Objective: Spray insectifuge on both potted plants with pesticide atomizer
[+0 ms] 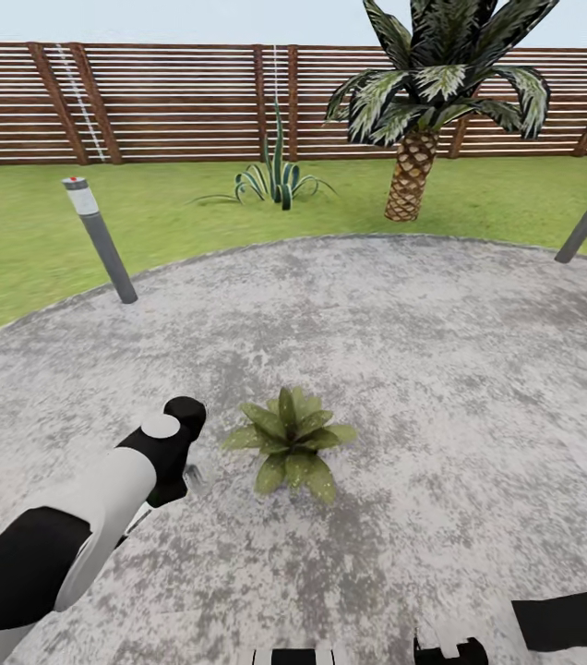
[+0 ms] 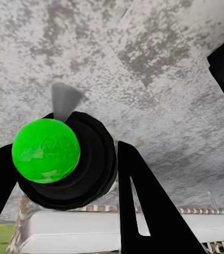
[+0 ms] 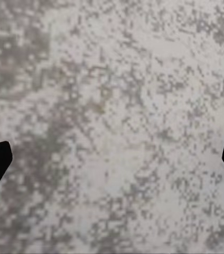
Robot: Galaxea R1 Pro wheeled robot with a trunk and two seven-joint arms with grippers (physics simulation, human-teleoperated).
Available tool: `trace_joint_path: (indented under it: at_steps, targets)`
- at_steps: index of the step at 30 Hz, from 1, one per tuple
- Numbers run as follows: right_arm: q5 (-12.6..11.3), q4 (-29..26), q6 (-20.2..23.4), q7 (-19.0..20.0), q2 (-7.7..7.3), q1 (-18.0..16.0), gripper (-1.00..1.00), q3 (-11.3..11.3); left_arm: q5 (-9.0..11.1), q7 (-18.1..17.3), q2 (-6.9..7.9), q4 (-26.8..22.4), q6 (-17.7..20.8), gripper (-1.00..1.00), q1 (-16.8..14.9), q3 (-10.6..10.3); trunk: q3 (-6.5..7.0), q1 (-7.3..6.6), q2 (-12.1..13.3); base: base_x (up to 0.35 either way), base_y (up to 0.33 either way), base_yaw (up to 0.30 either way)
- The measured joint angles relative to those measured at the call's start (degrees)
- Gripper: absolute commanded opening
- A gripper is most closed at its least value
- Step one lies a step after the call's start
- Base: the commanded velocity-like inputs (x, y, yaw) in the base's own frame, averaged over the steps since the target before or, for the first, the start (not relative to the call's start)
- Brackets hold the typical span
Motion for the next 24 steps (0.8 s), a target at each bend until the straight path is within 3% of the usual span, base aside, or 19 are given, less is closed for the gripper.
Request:
trace_joint_path:
  at_steps: [2, 3, 4, 5, 6, 9, 11, 14, 16, 19, 21, 24]
  targets:
    - [0.0, 0.0, 0.0, 0.0, 0.00, 0.0, 1.00, 0.0, 2.0, 0.0, 0.53, 0.0, 0.0, -1.00, 0.5, 0.0, 0.00, 0.00, 0.0, -0.342, 0.086, 0.002]
    - [0.0, 0.0, 0.0, 0.0, -0.02, 0.0, 1.00, 0.0, 5.5, 0.7, 1.33, -0.1, -0.1, -1.00, 1.6, 0.2, -0.01, 0.00, 0.0, -0.342, 0.084, 0.000]
    - [0.1, 0.0, 0.0, 0.0, -0.03, 0.0, 1.00, 0.0, 12.0, 6.1, 2.16, -0.1, -0.2, -1.00, 3.2, 0.2, -0.01, 0.01, 0.0, -0.341, 0.083, 0.000]
    - [0.1, 0.0, 0.0, 0.0, 0.00, 0.0, 1.00, 0.0, 20.2, 12.9, 3.07, -0.1, -3.4, -1.00, 5.7, 0.2, -0.01, 0.01, 0.0, -0.339, 0.083, 0.000]
    - [0.1, 0.0, 0.0, 0.0, 0.02, 0.0, 1.00, 0.1, 24.5, 16.3, 3.55, 0.0, -6.3, -1.00, 7.4, 0.2, -0.01, 0.00, 0.0, -0.339, 0.083, 0.000]
    - [0.1, 0.0, 0.0, 0.1, 0.05, 0.0, 1.00, 0.1, 31.5, 21.0, 5.49, 0.0, -9.8, -1.00, 9.2, 0.4, 0.00, 0.00, 0.0, -0.338, 0.075, 0.000]
    - [0.1, 0.0, 0.0, 0.1, 0.05, 0.0, 1.00, 0.1, 36.1, 22.8, 7.23, -0.1, -12.1, -1.00, 9.5, 1.8, 0.00, 0.00, 0.0, -0.337, 0.031, 0.000]
    - [0.1, 0.0, 0.0, 0.1, 0.05, 0.0, 1.00, 0.1, 46.3, 27.9, 10.53, 0.3, -23.9, -1.00, 10.4, 6.2, 0.00, 0.00, 0.0, -0.311, 0.008, 0.000]
    - [0.1, 0.0, 0.0, 0.1, 0.05, 0.0, 1.00, 0.1, 50.5, 30.8, 11.63, 0.4, -31.3, -1.00, 12.4, 7.6, -0.01, -0.01, 0.0, -0.257, 0.001, 0.000]
    - [0.1, 0.0, 0.0, 0.1, 0.18, 0.0, 1.00, 0.1, 52.8, 33.7, 11.91, 0.5, -39.6, -1.00, 15.5, 8.3, 0.00, -0.02, 0.0, -0.164, 0.000, 0.000]
    - [0.1, 0.0, 0.0, 0.3, 0.34, 0.0, 1.00, 0.2, 56.5, 36.5, 11.88, 1.6, -45.8, -1.00, 16.6, 9.6, 0.00, -0.03, 0.0, -0.035, 0.000, 0.000]
    - [0.2, -0.2, -0.1, 0.3, 0.46, 0.0, 1.00, 0.2, 60.7, 37.5, 11.88, 2.5, -48.3, -1.00, 17.5, 10.6, 0.00, -0.04, 0.0, -0.011, 0.000, 0.000]
